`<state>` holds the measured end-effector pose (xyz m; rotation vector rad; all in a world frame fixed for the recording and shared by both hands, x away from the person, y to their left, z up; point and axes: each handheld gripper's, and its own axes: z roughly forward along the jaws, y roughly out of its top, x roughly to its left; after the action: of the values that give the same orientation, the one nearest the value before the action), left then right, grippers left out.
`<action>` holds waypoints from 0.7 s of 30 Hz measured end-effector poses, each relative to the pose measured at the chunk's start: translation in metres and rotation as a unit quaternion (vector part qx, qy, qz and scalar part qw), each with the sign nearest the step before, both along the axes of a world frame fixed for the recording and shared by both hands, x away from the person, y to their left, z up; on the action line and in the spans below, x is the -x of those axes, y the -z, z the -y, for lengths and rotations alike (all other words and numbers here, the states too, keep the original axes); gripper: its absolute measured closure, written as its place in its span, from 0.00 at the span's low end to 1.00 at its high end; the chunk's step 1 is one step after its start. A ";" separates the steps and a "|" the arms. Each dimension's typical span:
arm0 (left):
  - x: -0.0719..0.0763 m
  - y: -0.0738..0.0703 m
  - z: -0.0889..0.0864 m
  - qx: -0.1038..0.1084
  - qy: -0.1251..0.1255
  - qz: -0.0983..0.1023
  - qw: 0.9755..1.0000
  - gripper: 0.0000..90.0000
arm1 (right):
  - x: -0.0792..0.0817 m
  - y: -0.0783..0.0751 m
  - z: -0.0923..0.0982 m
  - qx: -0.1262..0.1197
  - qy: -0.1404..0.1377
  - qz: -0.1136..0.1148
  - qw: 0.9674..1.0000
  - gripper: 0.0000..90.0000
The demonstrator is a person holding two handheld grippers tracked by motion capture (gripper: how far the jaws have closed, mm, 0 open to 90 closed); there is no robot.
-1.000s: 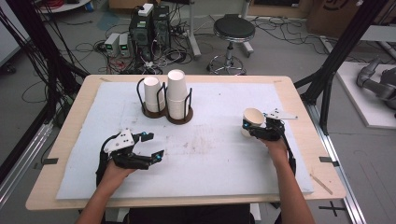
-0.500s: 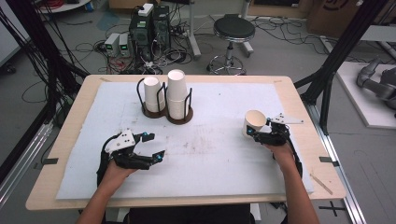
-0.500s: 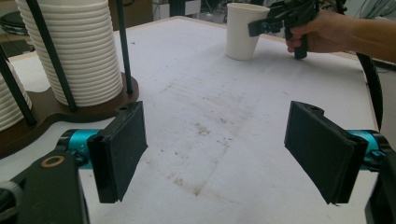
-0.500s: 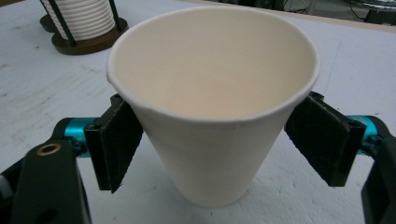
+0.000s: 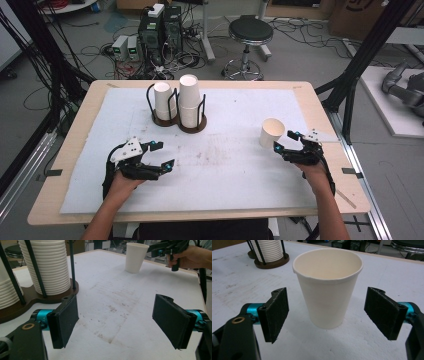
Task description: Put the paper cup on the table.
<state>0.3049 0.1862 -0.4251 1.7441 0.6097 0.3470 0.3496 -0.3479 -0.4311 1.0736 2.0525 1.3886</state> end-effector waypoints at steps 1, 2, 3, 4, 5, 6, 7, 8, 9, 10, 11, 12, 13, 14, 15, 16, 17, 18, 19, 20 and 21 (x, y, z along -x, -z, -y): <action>0.000 0.000 0.000 0.002 -0.002 0.000 1.000 0.23 | 0.002 -0.001 0.001 0.001 0.000 0.002 1.000 0.22; -0.001 0.000 -0.001 0.002 -0.002 0.001 1.000 0.23 | 0.005 -0.002 0.002 0.001 -0.001 0.003 1.000 0.22; -0.001 0.000 -0.002 0.003 -0.003 0.002 1.000 0.23 | 0.008 -0.003 0.002 0.002 -0.001 0.005 1.000 0.22; -0.001 0.000 -0.002 0.005 -0.004 0.002 1.000 0.23 | 0.010 -0.005 0.002 0.003 -0.002 0.008 1.000 0.22; -0.002 -0.001 -0.003 0.005 -0.004 0.003 1.000 0.23 | 0.013 -0.007 0.002 0.003 -0.003 0.011 1.000 0.22; -0.002 -0.001 -0.003 0.008 -0.005 0.003 1.000 0.23 | 0.016 -0.009 0.001 0.006 -0.005 0.016 1.000 0.22; -0.002 -0.001 -0.004 0.008 -0.007 0.004 1.000 0.23 | 0.020 -0.011 0.000 0.007 -0.007 0.020 1.000 0.22; -0.002 -0.002 -0.005 0.009 -0.008 0.004 1.000 0.23 | 0.023 -0.013 -0.001 0.007 -0.011 0.024 1.000 0.22; -0.002 -0.002 -0.006 0.010 -0.010 0.004 1.000 0.23 | 0.027 -0.015 -0.002 0.008 -0.014 0.028 0.999 0.22; -0.002 -0.002 -0.007 0.012 -0.013 0.004 1.000 0.23 | 0.029 -0.017 -0.004 0.008 -0.019 0.031 0.999 0.22; -0.003 -0.002 -0.008 0.013 -0.014 0.004 1.000 0.23 | 0.032 -0.019 -0.005 0.007 -0.022 0.032 0.999 0.22; -0.003 -0.002 -0.009 0.014 -0.015 0.005 1.000 0.23 | 0.034 -0.020 -0.006 0.007 -0.025 0.035 0.999 0.22; -0.003 -0.003 -0.010 0.016 -0.017 0.005 1.000 0.23 | 0.036 -0.022 -0.007 0.004 -0.027 0.037 0.999 0.22; -0.003 -0.003 -0.010 0.016 -0.017 0.006 1.000 0.23 | 0.038 -0.023 -0.007 0.004 -0.028 0.041 0.999 0.22; -0.003 -0.003 -0.010 0.017 -0.018 0.007 1.000 0.23 | 0.040 -0.024 -0.008 0.000 -0.030 0.040 0.999 0.22; -0.003 -0.004 -0.010 0.018 -0.018 0.009 1.000 0.23 | 0.041 -0.024 -0.008 -0.001 -0.033 0.046 0.998 0.22; -0.003 -0.004 -0.010 0.018 -0.019 0.010 1.000 0.23 | 0.043 -0.025 -0.009 0.000 -0.036 0.050 0.998 0.22; -0.003 -0.004 -0.010 0.018 -0.018 0.011 1.000 0.23 | 0.044 -0.026 -0.009 -0.003 -0.039 0.052 0.998 0.22; -0.003 -0.004 -0.009 0.019 -0.018 0.011 1.000 0.23 | 0.045 -0.027 -0.010 -0.004 -0.041 0.057 0.998 0.22; -0.003 -0.005 -0.009 0.020 -0.018 0.012 1.000 0.23 | 0.046 -0.028 -0.011 -0.006 -0.044 0.060 0.997 0.22; -0.003 -0.005 -0.009 0.018 -0.016 0.012 1.000 0.23 | 0.047 -0.029 -0.012 -0.010 -0.045 0.060 0.997 0.22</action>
<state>0.3075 0.1955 -0.4199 1.6954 0.6224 0.3771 0.3023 -0.3358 -0.4024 0.8911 2.0262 1.4840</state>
